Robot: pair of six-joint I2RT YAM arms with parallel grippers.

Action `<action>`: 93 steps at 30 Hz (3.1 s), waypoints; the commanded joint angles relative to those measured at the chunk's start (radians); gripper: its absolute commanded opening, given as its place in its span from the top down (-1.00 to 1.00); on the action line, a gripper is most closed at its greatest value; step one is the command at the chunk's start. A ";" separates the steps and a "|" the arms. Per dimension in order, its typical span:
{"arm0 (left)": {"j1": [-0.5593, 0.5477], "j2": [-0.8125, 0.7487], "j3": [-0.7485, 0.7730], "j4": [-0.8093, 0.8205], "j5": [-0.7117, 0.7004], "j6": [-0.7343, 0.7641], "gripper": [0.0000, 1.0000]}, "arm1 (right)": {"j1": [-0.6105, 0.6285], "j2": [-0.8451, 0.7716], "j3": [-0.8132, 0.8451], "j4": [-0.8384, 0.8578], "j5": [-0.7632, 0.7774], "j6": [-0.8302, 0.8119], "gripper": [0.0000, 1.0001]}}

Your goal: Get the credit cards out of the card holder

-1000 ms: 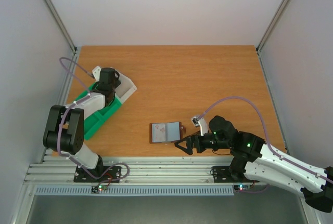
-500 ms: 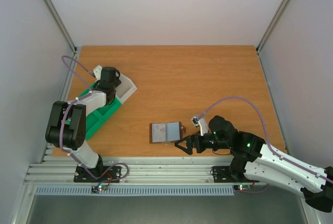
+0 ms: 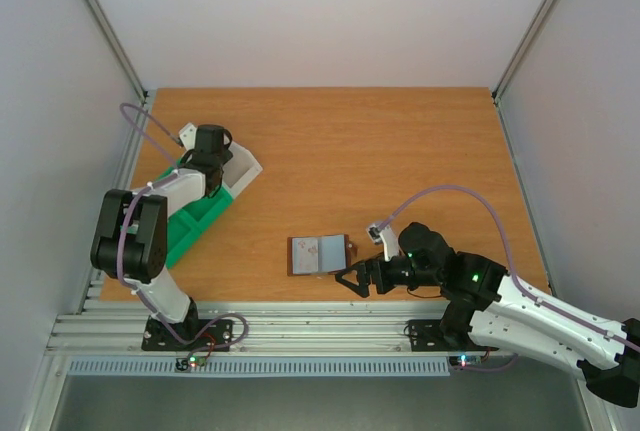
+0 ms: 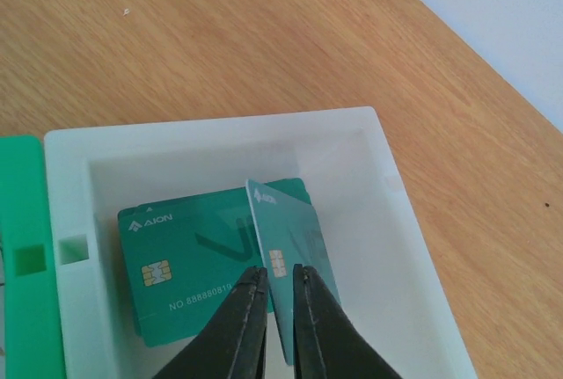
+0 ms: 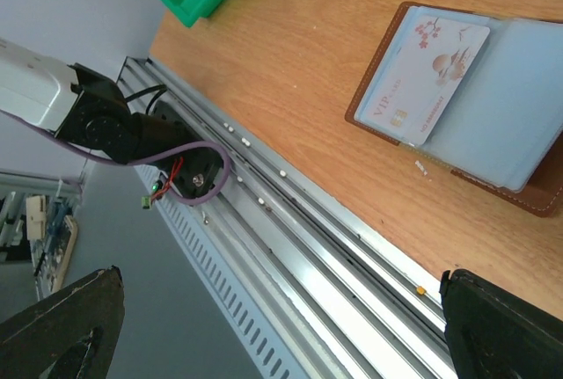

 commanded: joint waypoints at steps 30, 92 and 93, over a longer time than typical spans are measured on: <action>0.007 -0.058 0.151 -0.250 0.005 0.009 0.46 | 0.004 -0.066 0.041 -0.083 0.079 -0.029 -0.97; -0.263 -0.623 -0.440 -0.304 0.948 0.073 0.02 | -0.072 0.936 0.279 0.247 0.118 0.079 0.65; -0.263 -0.612 -0.442 -0.294 0.961 0.069 0.03 | -0.078 0.943 0.275 0.255 0.109 0.082 0.65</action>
